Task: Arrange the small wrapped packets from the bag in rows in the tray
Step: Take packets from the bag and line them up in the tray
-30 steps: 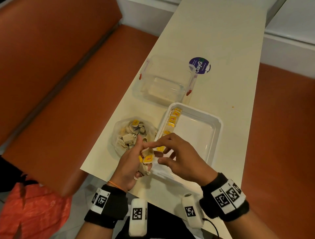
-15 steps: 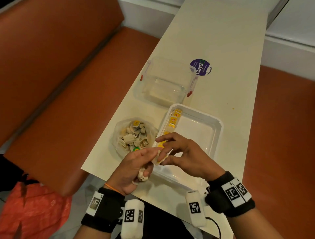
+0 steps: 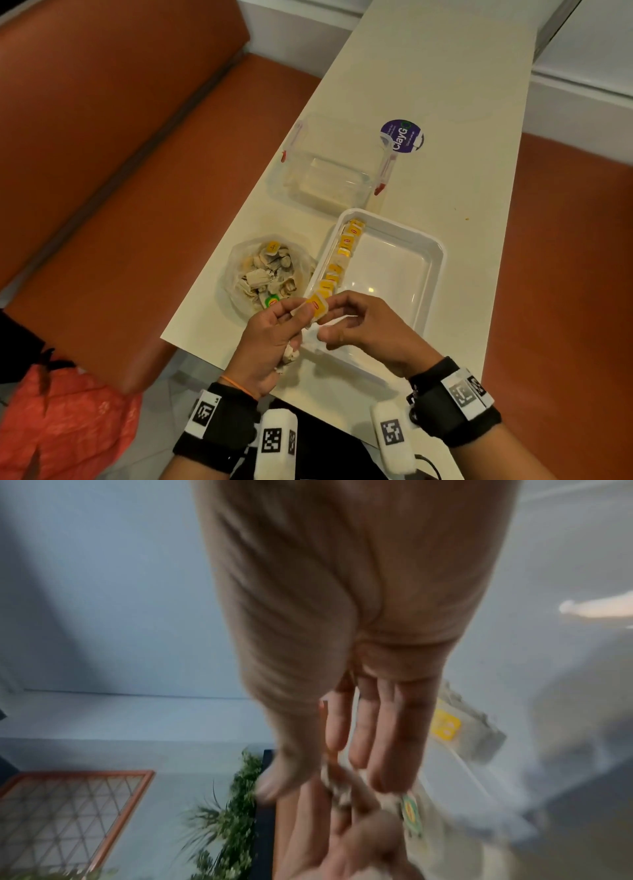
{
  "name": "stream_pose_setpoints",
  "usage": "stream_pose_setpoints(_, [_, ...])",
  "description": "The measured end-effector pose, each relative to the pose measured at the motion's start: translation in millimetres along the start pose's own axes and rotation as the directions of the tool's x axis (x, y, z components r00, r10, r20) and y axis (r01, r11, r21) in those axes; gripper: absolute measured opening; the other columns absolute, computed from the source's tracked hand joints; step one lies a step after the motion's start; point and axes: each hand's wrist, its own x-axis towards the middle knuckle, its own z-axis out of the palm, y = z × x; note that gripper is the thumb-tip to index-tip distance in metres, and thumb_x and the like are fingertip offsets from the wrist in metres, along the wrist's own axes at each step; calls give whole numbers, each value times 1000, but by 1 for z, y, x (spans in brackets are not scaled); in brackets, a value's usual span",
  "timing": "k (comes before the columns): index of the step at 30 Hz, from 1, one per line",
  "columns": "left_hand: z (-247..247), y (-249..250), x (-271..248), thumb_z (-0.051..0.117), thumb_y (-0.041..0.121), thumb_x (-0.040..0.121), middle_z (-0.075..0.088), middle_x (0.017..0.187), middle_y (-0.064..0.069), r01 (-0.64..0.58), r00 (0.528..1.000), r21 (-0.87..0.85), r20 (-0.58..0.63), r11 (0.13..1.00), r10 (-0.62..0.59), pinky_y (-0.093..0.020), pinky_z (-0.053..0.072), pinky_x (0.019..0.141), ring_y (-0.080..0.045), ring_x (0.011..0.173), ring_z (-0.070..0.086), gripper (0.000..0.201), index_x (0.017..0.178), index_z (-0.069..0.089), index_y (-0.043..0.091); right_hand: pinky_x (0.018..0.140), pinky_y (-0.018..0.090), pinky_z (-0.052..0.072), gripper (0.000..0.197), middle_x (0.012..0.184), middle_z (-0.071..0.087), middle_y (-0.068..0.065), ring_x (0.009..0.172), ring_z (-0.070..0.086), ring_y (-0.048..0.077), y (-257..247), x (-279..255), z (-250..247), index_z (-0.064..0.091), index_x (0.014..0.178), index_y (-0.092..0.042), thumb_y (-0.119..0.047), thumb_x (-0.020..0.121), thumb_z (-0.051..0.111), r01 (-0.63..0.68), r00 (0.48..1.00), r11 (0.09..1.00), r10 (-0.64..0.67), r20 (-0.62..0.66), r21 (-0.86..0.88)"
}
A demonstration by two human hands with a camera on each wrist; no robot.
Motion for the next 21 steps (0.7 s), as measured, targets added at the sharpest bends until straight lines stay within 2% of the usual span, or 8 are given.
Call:
stream_pose_setpoints(3, [6, -4, 1, 83, 29, 80, 59, 69, -6, -14, 999, 6, -50, 1000, 14, -22, 28, 39, -10, 43, 38, 46, 117, 70, 4, 80, 38, 64, 24, 97, 78, 17, 90, 76, 32, 13, 7, 10, 75, 105, -3, -13, 85, 85, 38, 984, 999, -34, -177, 23])
stream_pose_setpoints(5, [7, -5, 1, 83, 32, 78, 59, 68, -6, -1, 996, 17, -88, 1000, 2, -21, 27, 38, -11, 44, 38, 45, 114, 72, 7, 79, 35, 64, 19, 92, 78, 17, 87, 76, 28, 19, 14, 8, 76, 101, -3, -14, 88, 83, 46, 970, 998, -35, -239, 39])
stream_pose_setpoints(7, [4, -4, 2, 82, 33, 82, 62, 71, -8, 21, 990, 33, -143, 999, -16, -19, 29, 36, -10, 45, 39, 37, 112, 75, 11, 78, 35, 64, 19, 88, 78, 15, 83, 75, 24, 25, 23, 1, 76, 99, -1, -15, 88, 83, 16, 958, 1000, -12, -285, 12])
stream_pose_setpoints(10, [-7, -1, 3, 77, 32, 93, 78, 99, -7, 35, 979, 57, -204, 998, -23, -21, 32, 39, -9, 52, 43, 21, 106, 79, 16, 76, 35, 64, 19, 84, 79, 9, 78, 75, 20, 37, 41, -6, 76, 97, -4, -16, 86, 85, -83, 953, 992, 51, -299, -93])
stream_pose_setpoints(13, [-18, 4, 3, 78, 38, 91, 77, 96, -5, 47, 969, 43, -245, 998, -35, -25, 30, 48, -12, 57, 45, 24, 101, 79, 16, 65, 28, 60, 17, 85, 78, 12, 72, 71, 16, 49, 57, -11, 76, 92, -4, -16, 85, 86, -215, 946, 961, 161, -281, -175])
stream_pose_setpoints(18, [-26, 12, 3, 76, 34, 93, 77, 100, -5, 29, 965, 44, -262, 999, -16, -21, 28, 42, -11, 57, 46, 20, 102, 77, 16, 59, 30, 58, 16, 76, 76, 10, 65, 69, 17, 56, 74, -12, 76, 91, -3, -15, 86, 84, -330, 923, 921, 270, -273, -206])
stream_pose_setpoints(21, [-26, 11, 3, 76, 34, 92, 77, 97, -3, 27, 964, 31, -264, 999, -18, -22, 28, 44, -11, 57, 46, 20, 102, 77, 17, 54, 26, 55, 18, 72, 76, 6, 59, 68, 14, 56, 79, -11, 77, 93, -2, -16, 84, 86, -357, 910, 906, 283, -303, -226])
